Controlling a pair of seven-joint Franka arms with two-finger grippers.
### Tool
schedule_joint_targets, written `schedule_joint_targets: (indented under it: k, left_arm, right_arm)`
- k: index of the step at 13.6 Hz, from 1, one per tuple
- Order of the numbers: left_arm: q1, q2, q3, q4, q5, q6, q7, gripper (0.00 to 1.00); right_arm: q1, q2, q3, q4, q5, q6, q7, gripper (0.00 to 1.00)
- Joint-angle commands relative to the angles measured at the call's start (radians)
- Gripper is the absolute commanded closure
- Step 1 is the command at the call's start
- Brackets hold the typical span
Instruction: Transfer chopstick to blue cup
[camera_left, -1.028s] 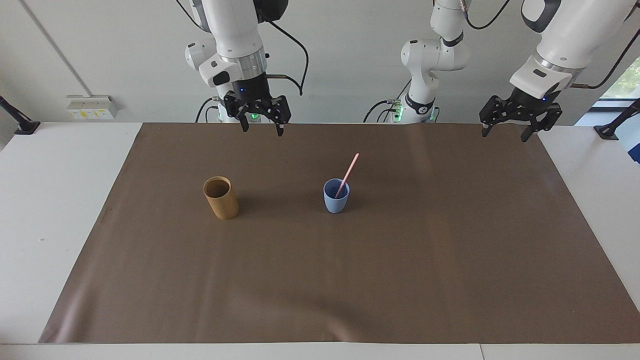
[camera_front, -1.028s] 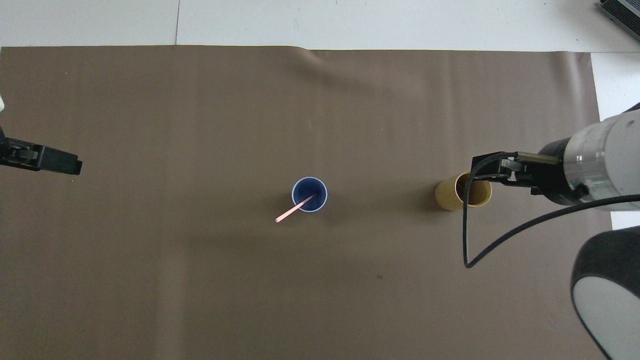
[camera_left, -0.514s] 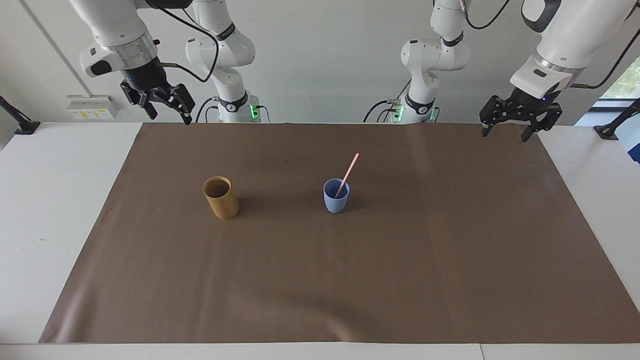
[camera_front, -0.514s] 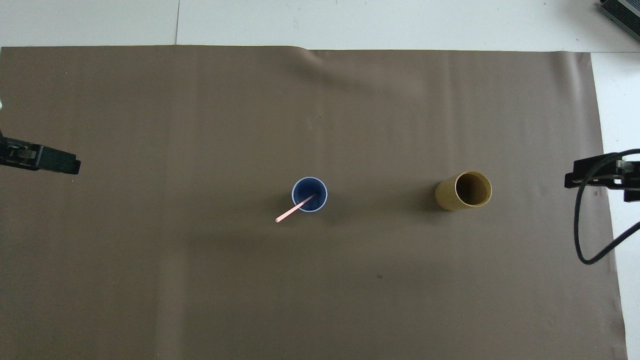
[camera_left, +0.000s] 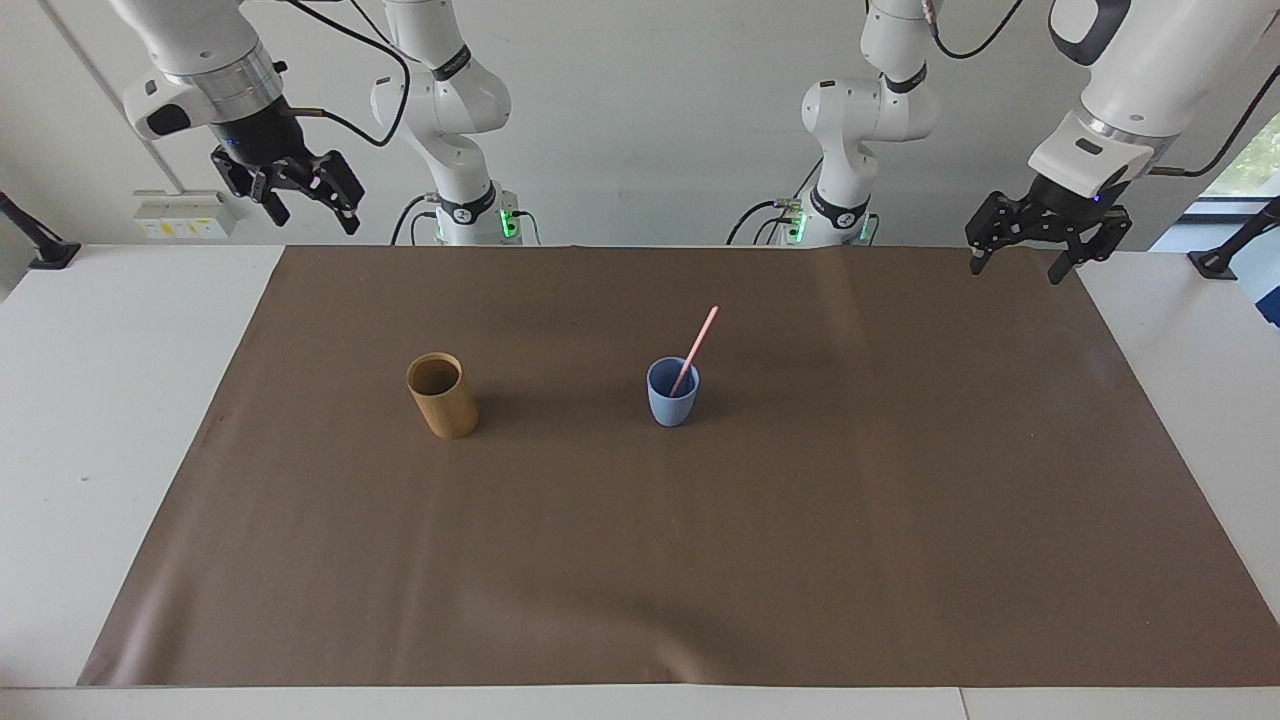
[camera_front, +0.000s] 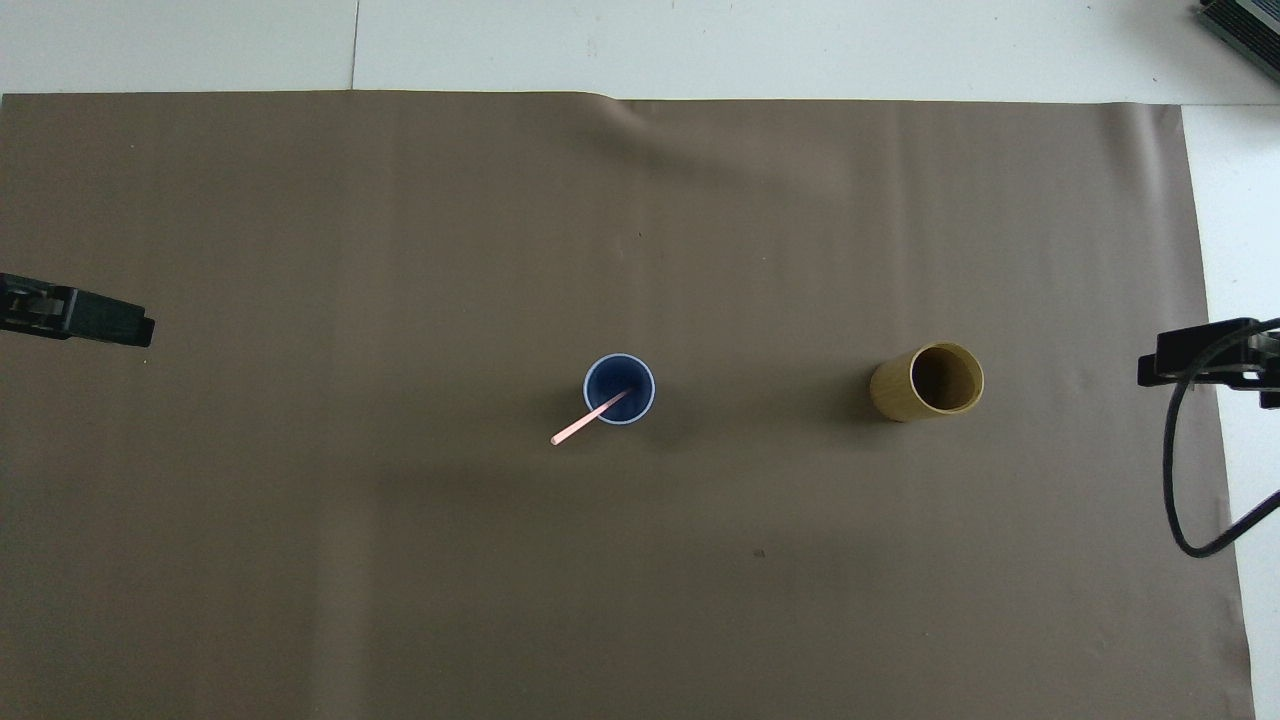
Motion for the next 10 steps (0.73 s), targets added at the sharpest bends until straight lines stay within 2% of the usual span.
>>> schedule_joint_targets:
  k: [1, 10]
  left_arm:
    - [0.017, -0.025, -0.012, -0.034, -0.006, 0.022, 0.003, 0.0]
    - [0.016, -0.025, -0.012, -0.035, -0.006, 0.023, 0.002, 0.0]
  right_arm:
    - [-0.003, 0.026, 0.001, 0.054, -0.048, -0.022, -0.055, 0.0]
    - [-0.001, 0.032, 0.021, 0.058, -0.03, 0.002, -0.066, 0.0]
